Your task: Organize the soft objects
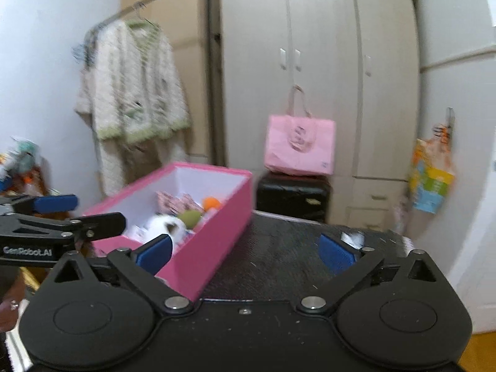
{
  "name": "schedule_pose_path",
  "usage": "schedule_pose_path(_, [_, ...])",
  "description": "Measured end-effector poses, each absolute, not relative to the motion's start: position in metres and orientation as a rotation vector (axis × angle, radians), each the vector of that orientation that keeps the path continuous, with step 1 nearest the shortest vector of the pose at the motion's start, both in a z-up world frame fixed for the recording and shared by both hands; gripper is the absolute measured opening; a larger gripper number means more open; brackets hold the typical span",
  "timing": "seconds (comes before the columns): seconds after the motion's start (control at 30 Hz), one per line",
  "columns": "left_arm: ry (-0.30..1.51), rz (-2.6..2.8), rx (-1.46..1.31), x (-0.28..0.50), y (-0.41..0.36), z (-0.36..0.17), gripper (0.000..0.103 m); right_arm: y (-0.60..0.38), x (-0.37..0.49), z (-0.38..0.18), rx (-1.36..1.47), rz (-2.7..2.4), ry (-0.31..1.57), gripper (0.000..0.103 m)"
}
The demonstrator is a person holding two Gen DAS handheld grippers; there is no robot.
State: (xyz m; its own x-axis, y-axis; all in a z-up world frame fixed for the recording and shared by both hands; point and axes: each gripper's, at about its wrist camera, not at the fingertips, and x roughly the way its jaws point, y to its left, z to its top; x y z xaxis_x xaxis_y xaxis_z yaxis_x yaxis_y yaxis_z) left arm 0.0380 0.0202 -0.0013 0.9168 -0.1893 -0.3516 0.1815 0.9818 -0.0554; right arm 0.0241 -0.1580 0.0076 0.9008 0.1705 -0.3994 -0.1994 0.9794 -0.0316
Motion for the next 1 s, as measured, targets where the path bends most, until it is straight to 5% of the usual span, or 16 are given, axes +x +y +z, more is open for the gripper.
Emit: schedule_pose_path(1.0, [0.397, 0.032, 0.095, 0.013, 0.014, -0.022, 0.103, -0.178, -0.022, -0.006, -0.018, 0.041, 0.361, 0.102])
